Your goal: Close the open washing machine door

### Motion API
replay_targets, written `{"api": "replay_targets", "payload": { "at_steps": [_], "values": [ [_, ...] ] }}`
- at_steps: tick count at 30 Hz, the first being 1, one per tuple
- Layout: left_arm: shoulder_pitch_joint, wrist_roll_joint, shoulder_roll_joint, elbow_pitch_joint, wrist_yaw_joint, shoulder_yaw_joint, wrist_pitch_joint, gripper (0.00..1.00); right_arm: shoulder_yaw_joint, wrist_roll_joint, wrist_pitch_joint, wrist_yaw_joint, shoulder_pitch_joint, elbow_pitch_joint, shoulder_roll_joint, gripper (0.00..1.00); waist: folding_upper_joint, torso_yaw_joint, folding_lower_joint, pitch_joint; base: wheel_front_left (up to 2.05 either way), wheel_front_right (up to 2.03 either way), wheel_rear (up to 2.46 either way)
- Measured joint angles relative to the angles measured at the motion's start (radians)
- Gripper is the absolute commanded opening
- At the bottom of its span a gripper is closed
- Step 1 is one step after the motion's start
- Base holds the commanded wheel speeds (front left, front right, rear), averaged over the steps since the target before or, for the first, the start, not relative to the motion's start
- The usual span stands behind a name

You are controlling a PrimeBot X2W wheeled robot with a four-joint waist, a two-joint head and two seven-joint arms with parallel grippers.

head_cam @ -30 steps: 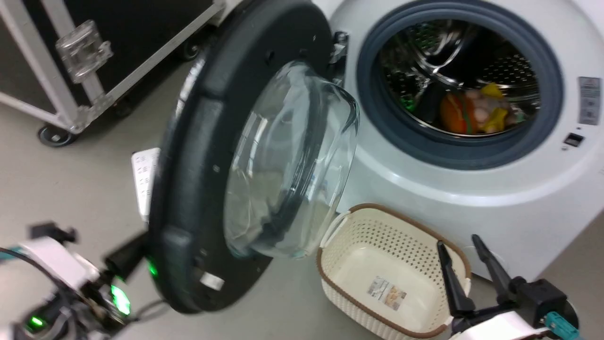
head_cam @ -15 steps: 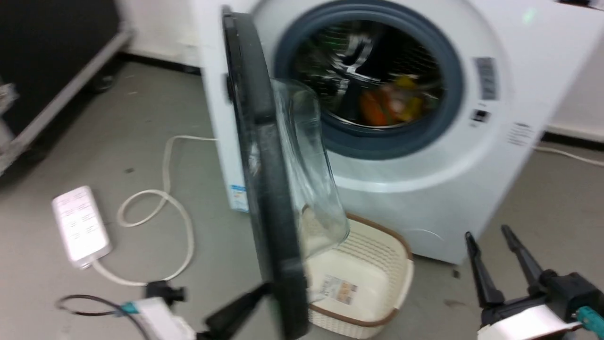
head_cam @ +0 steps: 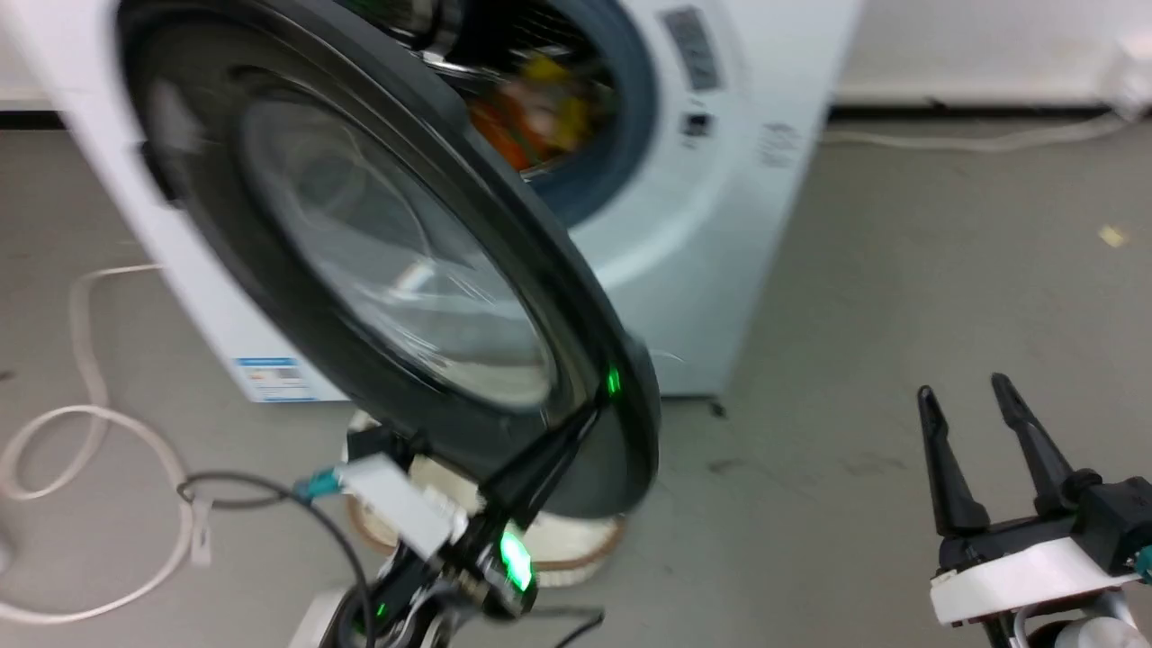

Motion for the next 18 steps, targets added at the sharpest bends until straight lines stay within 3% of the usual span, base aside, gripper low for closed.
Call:
{"api": "replay_targets", "payload": {
  "at_steps": [5,9,10,11,14,18],
  "values": [
    [-0.111,-0.016,-0.002,0.028,0.0,-0.054,-0.093,0.0,0.012,0.014,0.0,0.0,-0.015,0.004,0.015,1.0,0.0,-0.093,0.0,0.054,0.0,0.0,0.0],
    [-0.244,-0.029,-0.003,0.136,0.0,-0.074,-0.252,0.0,0.039,0.016,0.0,0.0,-0.03,0.011,0.029,1.0,0.0,-0.164,0.0001,0.104,0.0,0.0,0.0],
    [-0.244,-0.029,-0.003,0.136,0.0,-0.074,-0.252,0.0,0.039,0.016,0.0,0.0,-0.03,0.011,0.029,1.0,0.0,-0.164,0.0001,0.104,0.0,0.0,0.0],
    [-0.305,-0.046,-0.003,0.201,0.0,-0.074,-0.336,0.0,0.047,0.017,0.0,0.0,-0.039,0.012,0.034,1.0,0.0,-0.185,0.0001,0.122,0.0,0.0,0.0],
    [-0.391,-0.081,-0.002,0.265,0.0,-0.078,-0.43,0.0,0.054,0.02,0.0,0.0,-0.047,0.015,0.038,1.0,0.0,-0.204,0.0001,0.145,0.0,0.0,0.0],
    [-0.454,-0.074,-0.003,0.296,0.0,-0.116,-0.491,0.0,0.063,0.026,0.0,0.0,-0.047,0.021,0.04,1.0,0.0,-0.199,0.0001,0.155,0.0,0.0,0.0]
  ]
}}
